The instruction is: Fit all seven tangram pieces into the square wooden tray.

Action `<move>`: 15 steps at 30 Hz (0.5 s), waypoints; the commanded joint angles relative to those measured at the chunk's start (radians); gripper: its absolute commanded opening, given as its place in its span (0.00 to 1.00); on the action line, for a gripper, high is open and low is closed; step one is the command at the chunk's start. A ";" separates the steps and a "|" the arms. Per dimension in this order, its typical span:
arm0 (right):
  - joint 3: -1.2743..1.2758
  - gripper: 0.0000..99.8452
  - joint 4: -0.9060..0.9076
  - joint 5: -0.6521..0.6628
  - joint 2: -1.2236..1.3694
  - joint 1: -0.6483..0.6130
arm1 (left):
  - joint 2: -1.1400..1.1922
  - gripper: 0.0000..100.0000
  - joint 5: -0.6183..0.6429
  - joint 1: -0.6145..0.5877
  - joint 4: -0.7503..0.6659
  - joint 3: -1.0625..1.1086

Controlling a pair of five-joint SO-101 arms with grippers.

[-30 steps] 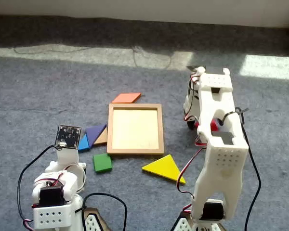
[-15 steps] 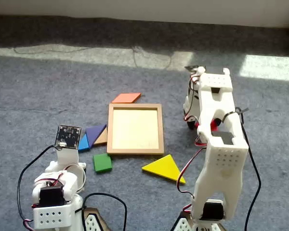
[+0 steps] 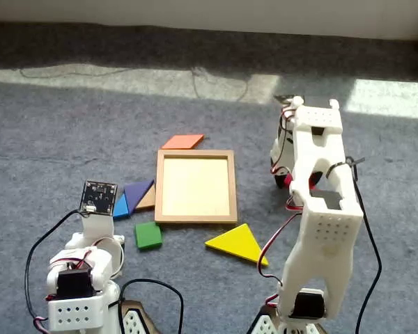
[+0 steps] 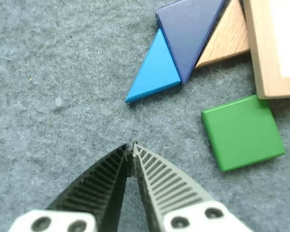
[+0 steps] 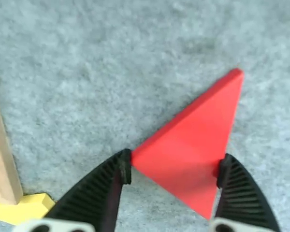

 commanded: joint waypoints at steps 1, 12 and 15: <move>-0.007 0.23 0.002 0.015 -0.028 0.016 | -0.035 0.01 0.003 -0.013 0.005 0.019; -0.102 0.23 0.157 0.015 -0.038 0.002 | -0.035 0.01 0.003 -0.013 0.005 0.019; -0.137 0.23 0.191 0.014 -0.039 -0.004 | -0.035 0.01 0.003 -0.013 0.005 0.019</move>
